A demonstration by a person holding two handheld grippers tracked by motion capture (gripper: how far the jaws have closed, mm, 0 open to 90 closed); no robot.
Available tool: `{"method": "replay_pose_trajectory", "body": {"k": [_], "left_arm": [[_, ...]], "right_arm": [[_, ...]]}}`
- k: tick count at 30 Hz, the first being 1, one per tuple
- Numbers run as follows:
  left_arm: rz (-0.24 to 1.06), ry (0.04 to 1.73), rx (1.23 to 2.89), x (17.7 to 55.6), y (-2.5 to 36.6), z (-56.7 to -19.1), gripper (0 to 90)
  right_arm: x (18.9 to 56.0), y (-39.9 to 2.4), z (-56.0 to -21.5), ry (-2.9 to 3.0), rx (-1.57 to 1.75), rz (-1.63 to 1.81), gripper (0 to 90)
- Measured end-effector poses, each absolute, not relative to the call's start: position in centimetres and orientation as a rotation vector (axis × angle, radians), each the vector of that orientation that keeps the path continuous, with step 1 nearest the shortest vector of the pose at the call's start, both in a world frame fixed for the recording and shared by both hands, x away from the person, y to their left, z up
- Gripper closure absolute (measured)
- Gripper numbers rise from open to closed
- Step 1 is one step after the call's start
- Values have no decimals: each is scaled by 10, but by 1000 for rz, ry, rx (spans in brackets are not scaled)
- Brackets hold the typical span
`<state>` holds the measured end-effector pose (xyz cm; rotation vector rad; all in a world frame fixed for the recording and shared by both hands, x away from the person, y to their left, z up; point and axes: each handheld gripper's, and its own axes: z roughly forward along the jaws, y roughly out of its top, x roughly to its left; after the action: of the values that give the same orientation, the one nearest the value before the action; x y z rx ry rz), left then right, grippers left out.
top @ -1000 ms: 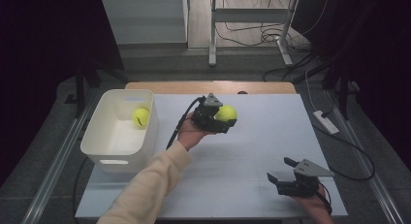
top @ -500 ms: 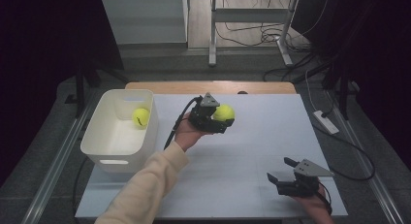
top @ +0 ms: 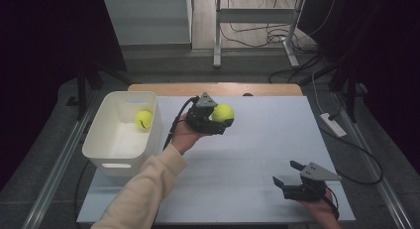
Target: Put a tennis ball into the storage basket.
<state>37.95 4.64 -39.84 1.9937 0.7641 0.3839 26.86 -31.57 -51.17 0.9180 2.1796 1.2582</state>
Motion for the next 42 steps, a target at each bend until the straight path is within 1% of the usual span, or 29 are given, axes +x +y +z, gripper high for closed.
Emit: {"method": "replay_pose_trajectory", "body": {"k": [24, 42], "left_arm": [[455, 795, 1941, 368, 84, -374, 267], [476, 815, 1919, 364, 101, -368, 267]], "right_arm": [[269, -315, -511, 2174, 921, 1257, 129], [269, -315, -511, 2174, 920, 1254, 129]]}}
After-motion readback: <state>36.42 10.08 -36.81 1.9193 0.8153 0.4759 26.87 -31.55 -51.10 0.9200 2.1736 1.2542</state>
